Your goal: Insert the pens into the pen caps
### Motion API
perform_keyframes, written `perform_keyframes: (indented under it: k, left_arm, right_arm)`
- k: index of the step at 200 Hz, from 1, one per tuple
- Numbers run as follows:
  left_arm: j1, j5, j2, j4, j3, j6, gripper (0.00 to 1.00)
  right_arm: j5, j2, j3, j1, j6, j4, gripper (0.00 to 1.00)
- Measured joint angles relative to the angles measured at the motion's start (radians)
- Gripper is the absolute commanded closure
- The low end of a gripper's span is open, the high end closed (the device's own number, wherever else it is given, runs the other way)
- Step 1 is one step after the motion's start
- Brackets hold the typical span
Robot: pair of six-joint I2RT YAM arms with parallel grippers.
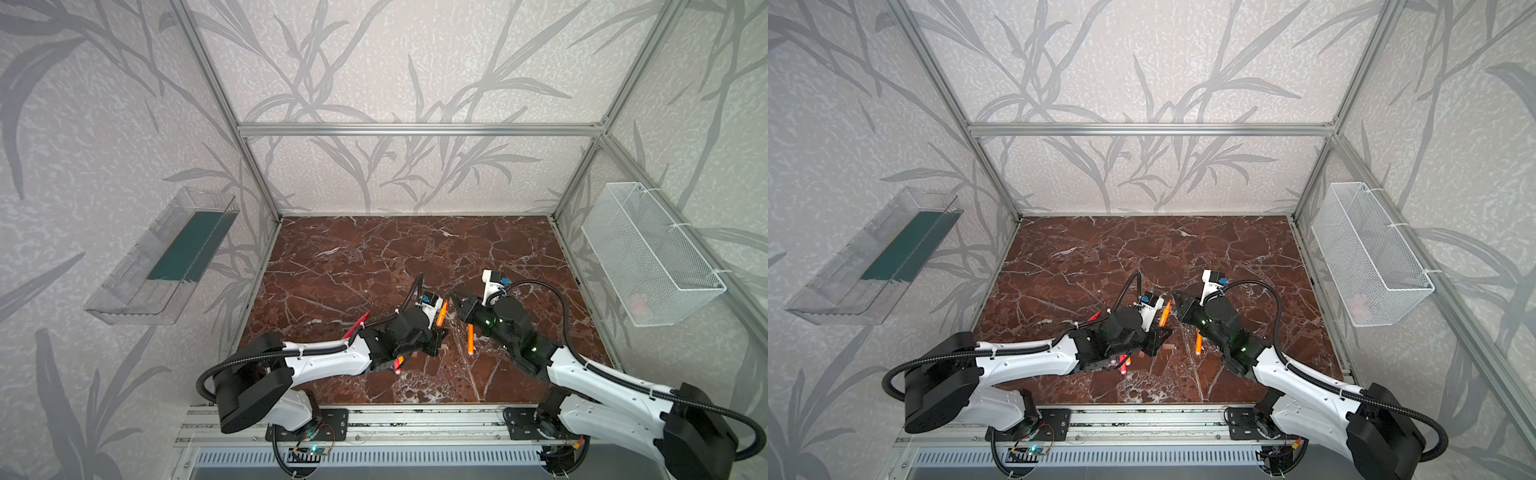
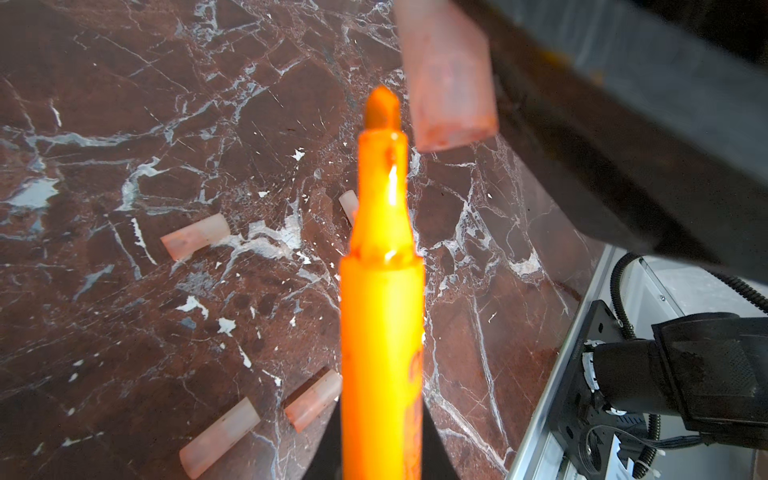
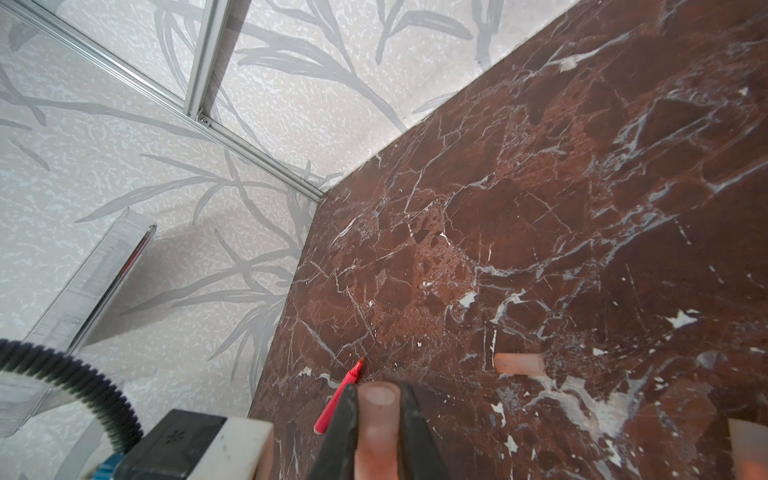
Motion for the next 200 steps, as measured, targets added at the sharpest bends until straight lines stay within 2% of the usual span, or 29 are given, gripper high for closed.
perform_keyframes:
  k: [51, 200]
  left_arm:
    - [0.0, 0.0, -0.012, 0.0, 0.0, 0.0, 1.0]
    - [0.0, 0.004, -0.013, 0.0, 0.0, 0.0, 1.0]
  right_arm:
    - [0.0, 0.054, 0.023, 0.0, -0.003, 0.011, 1.0]
    - [0.018, 0.043, 0.032, 0.0, -0.018, 0.027, 1.0]
